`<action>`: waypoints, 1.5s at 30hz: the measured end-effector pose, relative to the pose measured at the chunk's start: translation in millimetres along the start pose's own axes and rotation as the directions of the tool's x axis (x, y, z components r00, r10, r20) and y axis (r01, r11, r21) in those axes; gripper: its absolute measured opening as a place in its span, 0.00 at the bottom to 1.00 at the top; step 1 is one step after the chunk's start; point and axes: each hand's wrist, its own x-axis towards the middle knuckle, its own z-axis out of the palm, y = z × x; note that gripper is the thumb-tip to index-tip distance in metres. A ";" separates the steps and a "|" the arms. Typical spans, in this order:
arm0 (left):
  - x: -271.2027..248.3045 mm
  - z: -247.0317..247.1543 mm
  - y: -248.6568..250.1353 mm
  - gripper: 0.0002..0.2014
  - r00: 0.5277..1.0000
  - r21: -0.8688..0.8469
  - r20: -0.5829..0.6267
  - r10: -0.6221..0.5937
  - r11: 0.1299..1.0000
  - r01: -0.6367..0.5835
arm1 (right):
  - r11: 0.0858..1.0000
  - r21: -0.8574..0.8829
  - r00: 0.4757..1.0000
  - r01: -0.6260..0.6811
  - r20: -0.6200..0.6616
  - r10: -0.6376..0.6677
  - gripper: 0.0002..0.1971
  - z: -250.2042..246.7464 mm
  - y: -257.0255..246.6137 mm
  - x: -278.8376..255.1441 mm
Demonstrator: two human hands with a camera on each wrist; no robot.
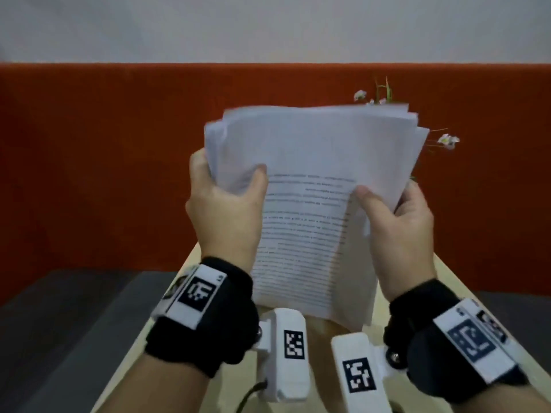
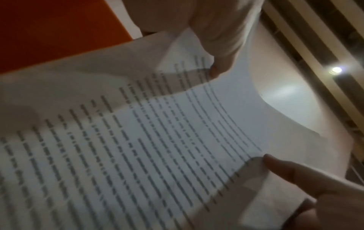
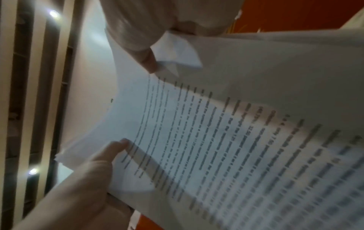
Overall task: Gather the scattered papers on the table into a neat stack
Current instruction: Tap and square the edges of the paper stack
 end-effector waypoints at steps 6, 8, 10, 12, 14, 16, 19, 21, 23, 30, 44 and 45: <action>-1.0 -2.1 -16.1 0.03 0.980 -0.117 0.121 -0.161 0.978 0.175 | 0.967 -0.055 0.965 -0.248 0.072 0.251 0.39 -11.0 33.5 -30.7; 2.5 -2.4 -15.5 0.03 0.978 -0.132 0.133 -0.163 0.975 0.181 | 0.902 -0.072 0.892 -0.426 0.135 0.432 0.54 -11.5 45.7 -40.6; 2.1 -2.0 -13.8 0.02 0.973 -0.155 0.158 -0.168 0.969 0.193 | 0.847 -0.076 0.844 -0.525 0.081 0.530 0.56 -12.7 56.3 -43.0; -0.1 -2.3 -15.1 0.02 0.968 -0.163 0.190 -0.165 0.967 0.197 | 0.818 -0.056 0.813 -0.572 0.096 0.575 0.59 -12.2 60.9 -41.7; -1.3 -3.6 -15.7 0.03 0.961 -0.168 0.219 -0.167 0.964 0.205 | 0.796 -0.054 0.783 -0.603 0.148 0.604 0.60 -10.9 63.8 -40.1; 0.1 -5.2 -16.9 0.05 0.961 -0.180 0.221 -0.164 0.962 0.205 | 0.822 -0.032 0.818 -0.569 0.083 0.569 0.54 -10.7 65.6 -36.3; 4.1 -8.6 -16.7 0.06 0.971 -0.209 0.186 -0.148 0.960 0.186 | 0.821 0.003 0.809 -0.571 0.177 0.561 0.45 -9.8 65.9 -34.1; 7.0 -11.2 -13.8 0.06 0.970 -0.229 0.187 -0.153 0.954 0.194 | 0.863 -0.040 0.844 -0.504 0.188 0.502 0.37 -8.9 58.1 -30.0; 8.8 -13.4 -11.6 0.05 0.971 -0.242 0.197 -0.139 0.952 0.185 | 0.927 -0.064 0.925 -0.368 0.070 0.372 0.42 -12.4 48.5 -15.0; -4.0 -2.6 -2.4 0.04 0.976 -0.228 0.186 -0.115 0.961 0.157 | 0.997 0.006 0.987 -0.080 0.137 0.079 0.16 -17.0 4.0 23.2; 18.7 -16.9 60.0 0.43 0.859 0.699 0.414 0.301 0.499 -0.512 | 0.978 0.126 0.968 -0.166 0.212 0.137 0.17 -25.7 12.3 10.8; 22.8 -17.8 63.2 0.43 0.861 0.706 0.433 0.267 0.493 -0.508 | 0.976 0.133 0.966 -0.171 0.216 0.140 0.19 -25.9 11.9 10.3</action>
